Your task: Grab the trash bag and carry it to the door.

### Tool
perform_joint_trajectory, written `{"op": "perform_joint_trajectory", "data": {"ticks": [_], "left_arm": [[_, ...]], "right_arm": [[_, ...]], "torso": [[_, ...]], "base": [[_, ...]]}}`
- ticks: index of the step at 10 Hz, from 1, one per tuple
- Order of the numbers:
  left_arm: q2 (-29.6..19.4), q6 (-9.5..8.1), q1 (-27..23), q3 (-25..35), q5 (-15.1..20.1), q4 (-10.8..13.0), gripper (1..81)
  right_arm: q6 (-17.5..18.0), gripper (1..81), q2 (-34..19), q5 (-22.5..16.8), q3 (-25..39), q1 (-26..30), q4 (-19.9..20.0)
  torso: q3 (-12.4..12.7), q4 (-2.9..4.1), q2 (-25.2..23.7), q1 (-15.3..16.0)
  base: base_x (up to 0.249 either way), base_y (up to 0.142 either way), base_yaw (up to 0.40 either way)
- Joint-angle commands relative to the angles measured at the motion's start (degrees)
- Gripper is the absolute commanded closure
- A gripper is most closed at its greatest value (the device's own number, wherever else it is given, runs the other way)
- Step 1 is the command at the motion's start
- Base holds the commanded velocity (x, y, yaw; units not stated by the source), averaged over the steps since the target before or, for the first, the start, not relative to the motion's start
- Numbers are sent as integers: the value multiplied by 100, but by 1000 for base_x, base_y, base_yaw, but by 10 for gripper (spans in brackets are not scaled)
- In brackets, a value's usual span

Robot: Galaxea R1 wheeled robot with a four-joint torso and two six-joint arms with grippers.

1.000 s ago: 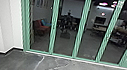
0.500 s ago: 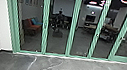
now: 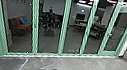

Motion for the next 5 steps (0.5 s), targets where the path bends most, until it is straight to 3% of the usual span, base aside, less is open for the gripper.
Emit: {"op": "perform_joint_trajectory", "data": {"ticks": [1,5], "left_arm": [[-18,37,-413,-14,377,31,811],[-18,29,-413,-14,368,31,811]], "right_arm": [[-16,10,67,-271,42,304,-54],[-16,10,67,-271,42,295,-54]], "torso": [[0,0,0,0],[0,0,0,0]], "base": [[0,0,-251],[0,0,-252]]}}
